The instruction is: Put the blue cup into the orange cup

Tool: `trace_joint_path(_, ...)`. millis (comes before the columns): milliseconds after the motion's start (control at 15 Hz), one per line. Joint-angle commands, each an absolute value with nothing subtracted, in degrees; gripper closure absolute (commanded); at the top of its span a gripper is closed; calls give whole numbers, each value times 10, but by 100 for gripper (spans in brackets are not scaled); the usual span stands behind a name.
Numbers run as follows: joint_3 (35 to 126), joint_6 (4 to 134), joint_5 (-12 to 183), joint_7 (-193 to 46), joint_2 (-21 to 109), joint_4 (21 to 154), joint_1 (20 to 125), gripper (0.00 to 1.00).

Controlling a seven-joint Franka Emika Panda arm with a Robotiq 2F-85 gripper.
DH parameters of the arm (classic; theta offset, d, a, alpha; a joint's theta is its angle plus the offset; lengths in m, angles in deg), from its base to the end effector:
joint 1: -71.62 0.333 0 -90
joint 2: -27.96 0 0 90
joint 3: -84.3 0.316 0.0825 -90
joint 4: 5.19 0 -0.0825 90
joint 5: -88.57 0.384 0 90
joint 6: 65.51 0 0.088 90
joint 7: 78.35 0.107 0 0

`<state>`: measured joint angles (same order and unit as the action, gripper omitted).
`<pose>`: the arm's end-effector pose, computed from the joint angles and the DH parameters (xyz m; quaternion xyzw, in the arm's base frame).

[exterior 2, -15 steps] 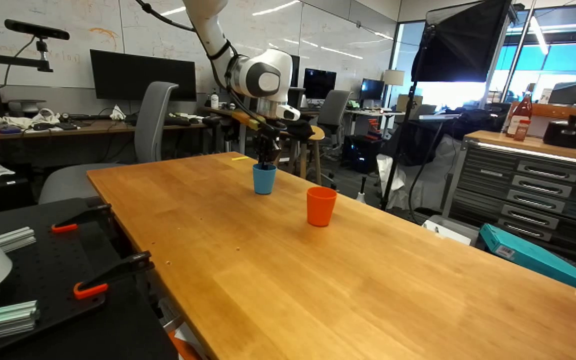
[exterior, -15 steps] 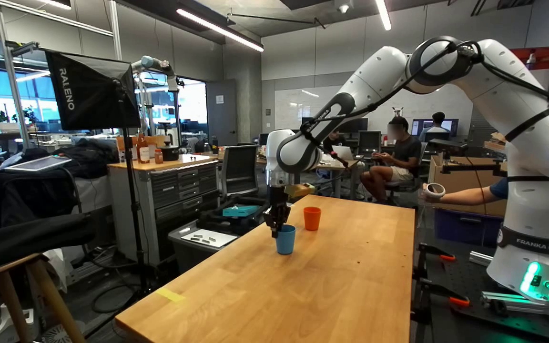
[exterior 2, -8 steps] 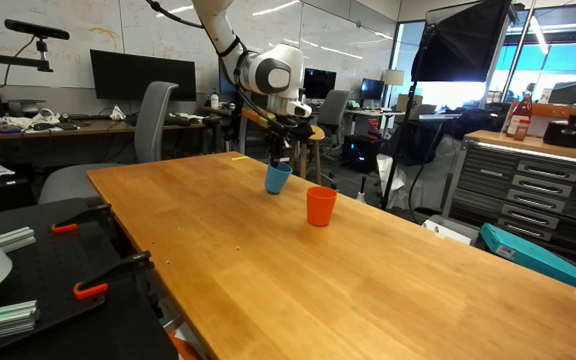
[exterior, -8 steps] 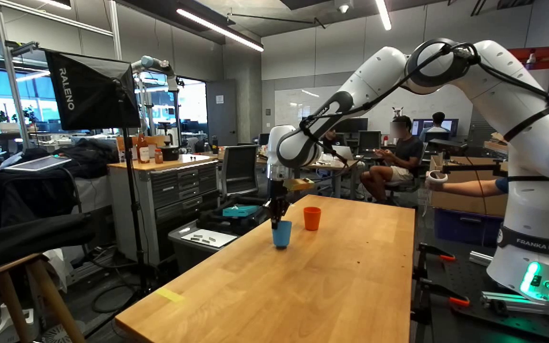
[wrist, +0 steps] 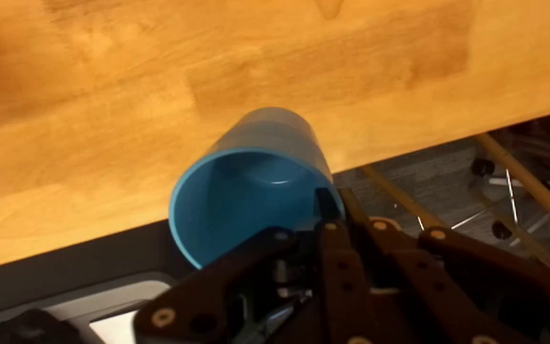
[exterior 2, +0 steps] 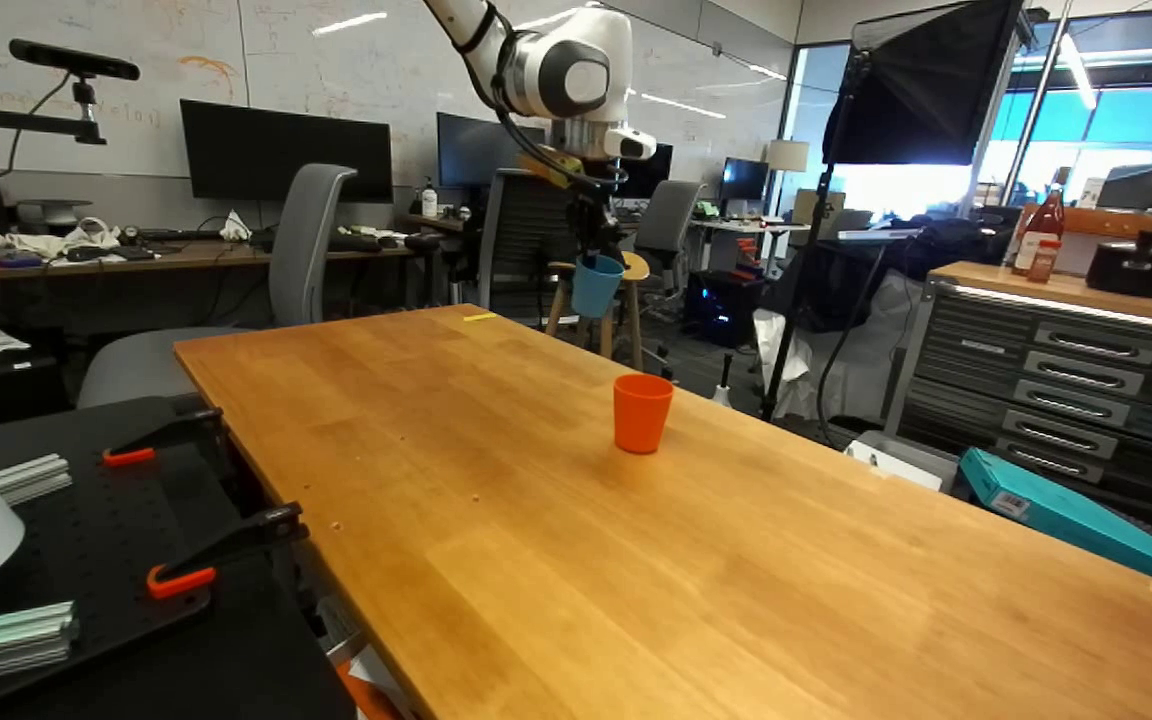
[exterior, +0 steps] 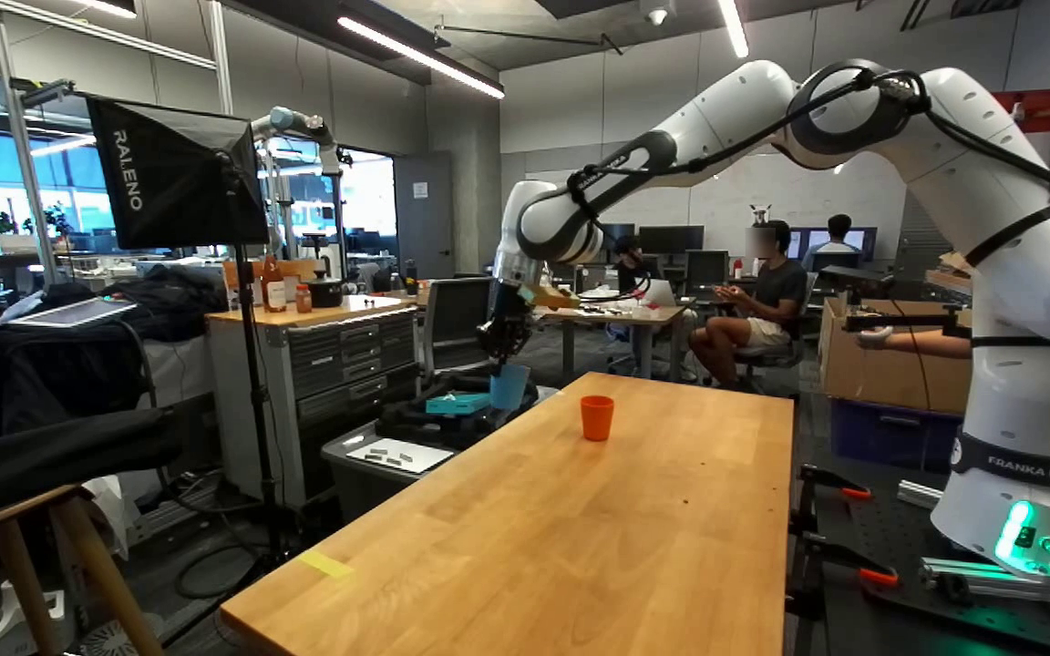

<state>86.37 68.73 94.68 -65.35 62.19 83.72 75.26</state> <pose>0.7163 0.0690 0.3193 -0.9889 0.1005 -0.0869 0.0664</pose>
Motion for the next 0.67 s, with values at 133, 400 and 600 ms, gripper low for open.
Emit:
trace_joint_path(133, 803, 681, 904, -628, 561, 863, 748, 99)
trace_joint_path(400, 762, 674, 867, -612, 529, 898, 738, 99)
trace_joint_path(600, 746, 660, 846, -606, 508, 940, 728, 99)
